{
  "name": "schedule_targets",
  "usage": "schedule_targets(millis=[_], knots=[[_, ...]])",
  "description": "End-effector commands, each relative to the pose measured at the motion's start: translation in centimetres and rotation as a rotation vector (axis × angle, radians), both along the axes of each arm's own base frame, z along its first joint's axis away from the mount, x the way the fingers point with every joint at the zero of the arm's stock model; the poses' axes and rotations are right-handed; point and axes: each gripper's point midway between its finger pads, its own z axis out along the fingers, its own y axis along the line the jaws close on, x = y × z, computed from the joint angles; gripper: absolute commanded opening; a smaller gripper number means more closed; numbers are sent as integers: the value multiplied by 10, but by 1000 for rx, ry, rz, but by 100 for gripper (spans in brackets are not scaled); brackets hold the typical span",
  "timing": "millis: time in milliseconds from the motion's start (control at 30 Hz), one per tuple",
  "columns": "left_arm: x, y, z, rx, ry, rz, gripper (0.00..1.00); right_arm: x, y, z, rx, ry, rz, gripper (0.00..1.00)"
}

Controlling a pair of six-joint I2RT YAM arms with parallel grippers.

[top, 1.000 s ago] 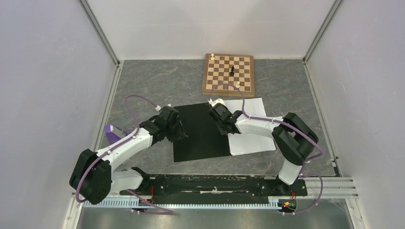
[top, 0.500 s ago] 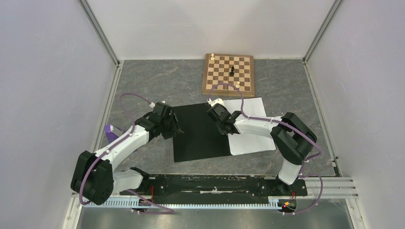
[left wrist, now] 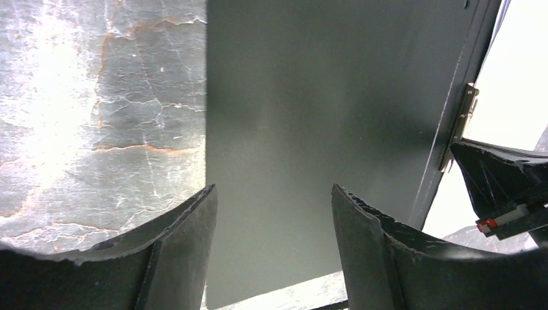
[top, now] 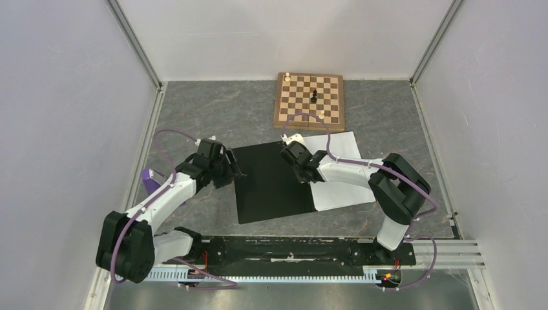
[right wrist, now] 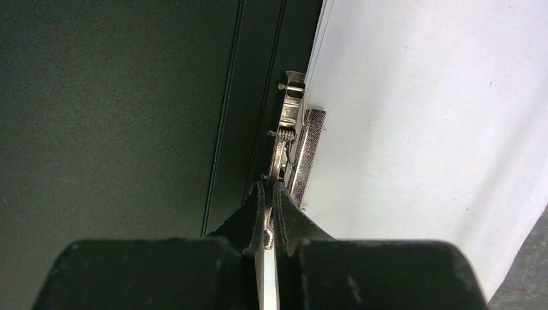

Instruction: Put the files into the folder

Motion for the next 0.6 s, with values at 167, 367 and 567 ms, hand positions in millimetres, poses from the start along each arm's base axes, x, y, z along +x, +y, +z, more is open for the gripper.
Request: schedule_targets(millis=[167,367,567], knots=[[-3,4,-4,-51,-82,-39,75,12,3,62,103,-101,-2,0],[-12,-10,-12,-172,-102,-36,76,12,0,78,124,-113,-8,0],[-12,-21,-2,-270,-147,-39,78,12,0,81,135,-107,-8,0]])
